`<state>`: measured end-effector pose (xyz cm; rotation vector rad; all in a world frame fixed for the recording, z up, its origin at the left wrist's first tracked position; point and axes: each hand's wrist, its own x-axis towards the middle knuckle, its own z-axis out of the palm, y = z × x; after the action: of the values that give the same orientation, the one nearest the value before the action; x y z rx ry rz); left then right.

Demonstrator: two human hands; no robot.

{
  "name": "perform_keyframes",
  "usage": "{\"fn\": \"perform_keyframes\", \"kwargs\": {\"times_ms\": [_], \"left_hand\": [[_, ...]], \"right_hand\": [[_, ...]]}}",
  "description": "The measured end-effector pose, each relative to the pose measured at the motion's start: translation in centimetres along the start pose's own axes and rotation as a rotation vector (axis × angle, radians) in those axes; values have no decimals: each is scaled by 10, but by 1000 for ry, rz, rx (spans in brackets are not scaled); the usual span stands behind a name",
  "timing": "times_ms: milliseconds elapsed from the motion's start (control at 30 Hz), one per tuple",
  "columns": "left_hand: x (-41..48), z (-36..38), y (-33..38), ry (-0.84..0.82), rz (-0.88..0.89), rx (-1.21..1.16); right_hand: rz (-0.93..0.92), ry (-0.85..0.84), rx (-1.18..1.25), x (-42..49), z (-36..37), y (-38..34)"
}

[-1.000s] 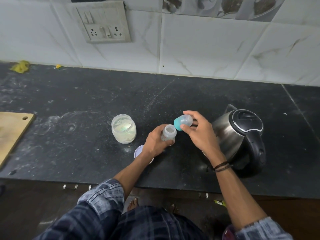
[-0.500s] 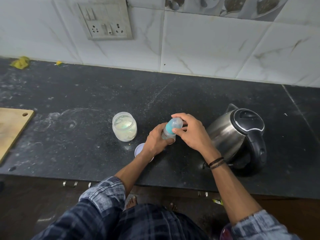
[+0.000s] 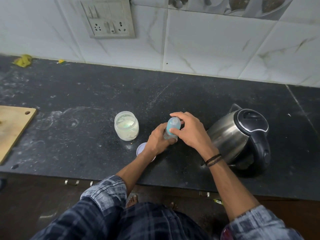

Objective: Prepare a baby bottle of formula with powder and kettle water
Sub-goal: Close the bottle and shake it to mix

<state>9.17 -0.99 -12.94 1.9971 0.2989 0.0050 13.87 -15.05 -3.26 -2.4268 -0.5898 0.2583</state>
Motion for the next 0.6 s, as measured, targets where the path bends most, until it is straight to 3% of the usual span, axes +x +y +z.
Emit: {"fn": "perform_keyframes", "kwargs": {"times_ms": [600], "left_hand": [[0,0,0,11,49,0]], "right_hand": [[22,54,34,-2,14,13]]}}
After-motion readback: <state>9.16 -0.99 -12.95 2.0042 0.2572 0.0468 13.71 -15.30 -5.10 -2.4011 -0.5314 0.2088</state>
